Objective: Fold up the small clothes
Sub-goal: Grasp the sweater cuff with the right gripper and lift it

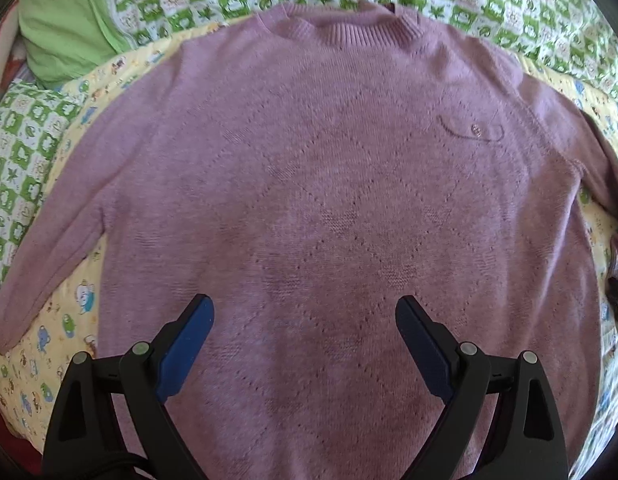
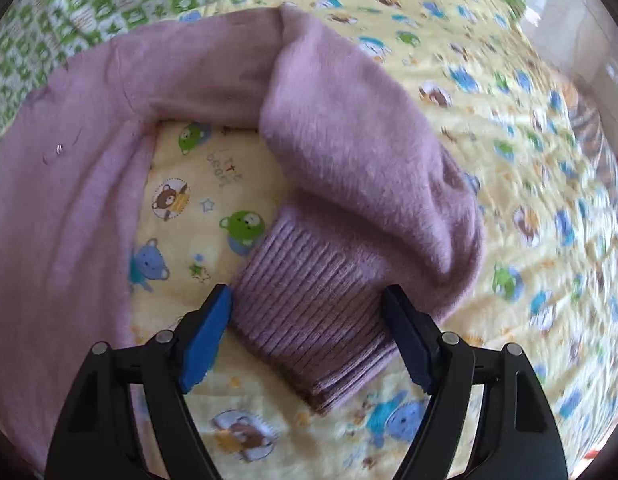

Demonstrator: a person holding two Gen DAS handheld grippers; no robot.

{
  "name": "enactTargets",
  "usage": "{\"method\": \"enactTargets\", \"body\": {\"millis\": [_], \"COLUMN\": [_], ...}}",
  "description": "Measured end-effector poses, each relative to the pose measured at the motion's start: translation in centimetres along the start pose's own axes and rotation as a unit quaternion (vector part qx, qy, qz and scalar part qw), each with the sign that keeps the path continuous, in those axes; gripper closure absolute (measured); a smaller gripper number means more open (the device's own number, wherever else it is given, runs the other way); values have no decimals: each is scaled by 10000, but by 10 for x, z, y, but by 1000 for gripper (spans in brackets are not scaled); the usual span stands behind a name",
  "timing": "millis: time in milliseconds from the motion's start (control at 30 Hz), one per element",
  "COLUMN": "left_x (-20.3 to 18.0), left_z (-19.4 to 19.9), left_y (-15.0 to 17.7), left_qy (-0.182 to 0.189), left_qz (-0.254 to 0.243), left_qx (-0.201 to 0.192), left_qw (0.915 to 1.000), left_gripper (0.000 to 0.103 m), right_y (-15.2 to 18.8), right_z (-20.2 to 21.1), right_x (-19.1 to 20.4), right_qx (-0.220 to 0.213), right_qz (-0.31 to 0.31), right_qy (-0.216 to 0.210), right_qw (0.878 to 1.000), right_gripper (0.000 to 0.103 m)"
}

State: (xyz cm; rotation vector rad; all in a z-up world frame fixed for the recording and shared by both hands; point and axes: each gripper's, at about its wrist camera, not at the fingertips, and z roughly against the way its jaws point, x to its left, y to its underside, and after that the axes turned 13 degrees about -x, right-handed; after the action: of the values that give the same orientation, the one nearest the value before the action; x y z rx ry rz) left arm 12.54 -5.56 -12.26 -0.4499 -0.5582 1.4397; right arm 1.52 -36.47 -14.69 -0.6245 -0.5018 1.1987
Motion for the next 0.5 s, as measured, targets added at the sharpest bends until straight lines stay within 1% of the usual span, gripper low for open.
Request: {"method": "enactTargets", "body": {"millis": [33, 67, 100, 167, 233, 300, 333, 367, 400, 433, 467, 500], "left_x": [-1, -1, -1, 2, 7, 14, 19, 24, 28, 35, 42, 48], "left_z": [-3, -4, -5, -4, 0, 7, 13, 18, 22, 28, 32, 35], "left_y": [0, 0, 0, -1, -3, -6, -8, -10, -11, -14, -16, -17], "left_qy": [23, 46, 81, 123, 140, 202, 232, 243, 250, 260, 277, 300], "left_qz": [-14, -21, -19, 6, 47, 101, 149, 194, 241, 314, 392, 479], "left_qx": [23, 33, 27, 19, -42, -97, -147, -191, -227, -268, -288, -291], "left_qw": [10000, 10000, 10000, 9999, 9999, 9997, 9995, 9993, 9991, 9988, 9984, 9980], "left_gripper": [10, 11, 12, 12, 13, 13, 13, 13, 13, 13, 13, 13], "right_y": [-3, -8, -13, -28, -46, -68, -77, -88, -99, -115, -124, -136], "right_z": [0, 3, 5, 21, 43, 64, 69, 79, 89, 97, 100, 103], "right_x": [-1, -4, -6, -8, 6, 34, 46, 70, 96, 130, 152, 190], "right_qx": [17, 29, 37, -105, -337, -549, -603, -685, -790, -911, -930, -904], "right_qz": [17, -42, -146, -420, -480, -590, -589, -545, -498, -486, -479, -396], "right_qy": [-5, -49, -131, -348, -716, -1356, -1558, -1851, -2191, -2691, -2972, -3474], "right_qw": [10000, 10000, 9998, 9985, 9957, 9875, 9842, 9788, 9712, 9576, 9490, 9325], "right_gripper": [50, 84, 97, 96, 96, 96, 96, 96, 96, 96, 96, 95]}}
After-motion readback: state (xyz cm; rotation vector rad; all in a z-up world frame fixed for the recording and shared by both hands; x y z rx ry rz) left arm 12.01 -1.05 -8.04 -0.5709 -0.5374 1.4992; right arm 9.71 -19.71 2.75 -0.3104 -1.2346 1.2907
